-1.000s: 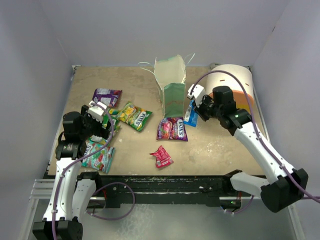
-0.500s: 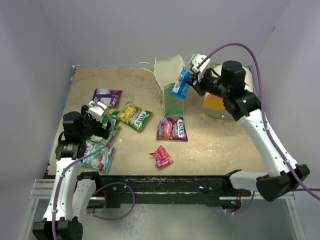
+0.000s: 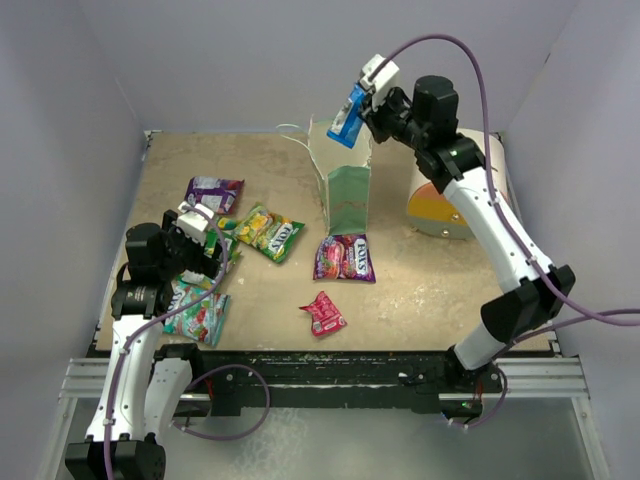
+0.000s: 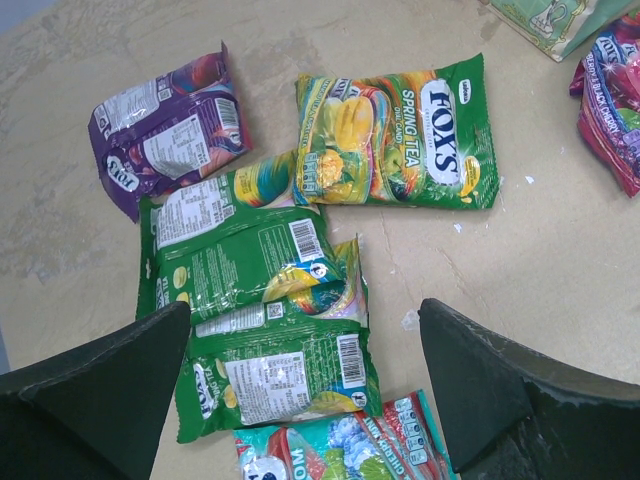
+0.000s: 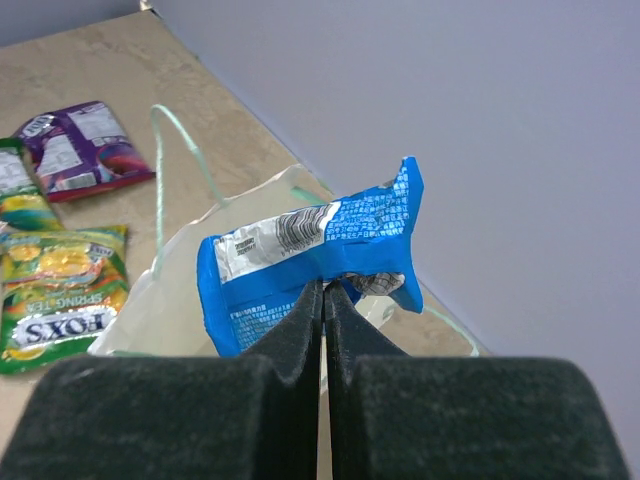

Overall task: Place the snacks into the paper bag
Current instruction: Place the snack in the paper bag.

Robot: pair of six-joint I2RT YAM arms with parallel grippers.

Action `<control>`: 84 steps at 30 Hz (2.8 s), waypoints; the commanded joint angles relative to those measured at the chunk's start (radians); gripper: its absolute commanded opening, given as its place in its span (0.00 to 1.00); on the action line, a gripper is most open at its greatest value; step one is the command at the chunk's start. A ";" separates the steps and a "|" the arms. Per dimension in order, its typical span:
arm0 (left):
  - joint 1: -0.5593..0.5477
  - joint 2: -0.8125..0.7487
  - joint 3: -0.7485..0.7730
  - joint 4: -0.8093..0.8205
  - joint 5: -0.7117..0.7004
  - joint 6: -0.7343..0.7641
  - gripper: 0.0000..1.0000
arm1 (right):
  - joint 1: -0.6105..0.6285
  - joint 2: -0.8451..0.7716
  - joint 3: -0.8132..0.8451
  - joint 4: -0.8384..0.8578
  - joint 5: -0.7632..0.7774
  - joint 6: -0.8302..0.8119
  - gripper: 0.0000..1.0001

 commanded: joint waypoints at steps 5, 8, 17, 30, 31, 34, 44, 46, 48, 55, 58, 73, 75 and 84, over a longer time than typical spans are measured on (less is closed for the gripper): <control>0.006 -0.002 -0.010 0.029 0.028 0.017 0.99 | 0.052 0.117 0.117 0.012 0.171 -0.068 0.00; 0.006 -0.001 -0.010 0.030 0.032 0.017 0.99 | 0.069 0.163 0.152 -0.047 0.212 -0.100 0.00; 0.006 -0.004 -0.011 0.025 0.040 0.020 0.99 | 0.084 0.261 0.219 -0.273 0.238 -0.161 0.00; 0.006 -0.018 -0.014 0.025 0.052 0.025 0.99 | 0.085 0.295 0.281 -0.510 0.243 -0.122 0.00; 0.006 -0.017 -0.014 0.025 0.051 0.025 0.99 | 0.085 0.296 0.287 -0.526 0.250 -0.124 0.00; 0.006 -0.020 -0.015 0.023 0.054 0.027 0.99 | 0.085 0.301 0.315 -0.575 0.259 -0.130 0.00; 0.006 -0.028 -0.017 0.024 0.054 0.028 0.99 | 0.080 0.309 0.348 -0.673 0.299 -0.149 0.00; 0.006 -0.029 -0.017 0.022 0.056 0.028 0.99 | 0.076 0.311 0.350 -0.676 0.298 -0.151 0.00; 0.006 -0.028 -0.017 0.024 0.057 0.028 0.99 | 0.077 0.321 0.364 -0.680 0.294 -0.151 0.00; 0.006 -0.028 -0.017 0.019 0.069 0.028 0.99 | 0.076 0.416 0.480 -0.696 0.245 -0.128 0.00; 0.006 -0.027 -0.017 0.020 0.072 0.029 0.99 | 0.077 0.479 0.555 -0.722 0.234 -0.126 0.00; 0.006 -0.021 -0.022 0.023 0.088 0.033 0.99 | 0.077 0.620 0.631 -0.739 0.199 -0.128 0.00; 0.006 -0.023 -0.021 0.024 0.088 0.033 0.99 | 0.076 0.620 0.626 -0.732 0.196 -0.127 0.00; 0.006 -0.023 -0.022 0.022 0.088 0.033 0.99 | 0.077 0.602 0.621 -0.739 0.204 -0.127 0.10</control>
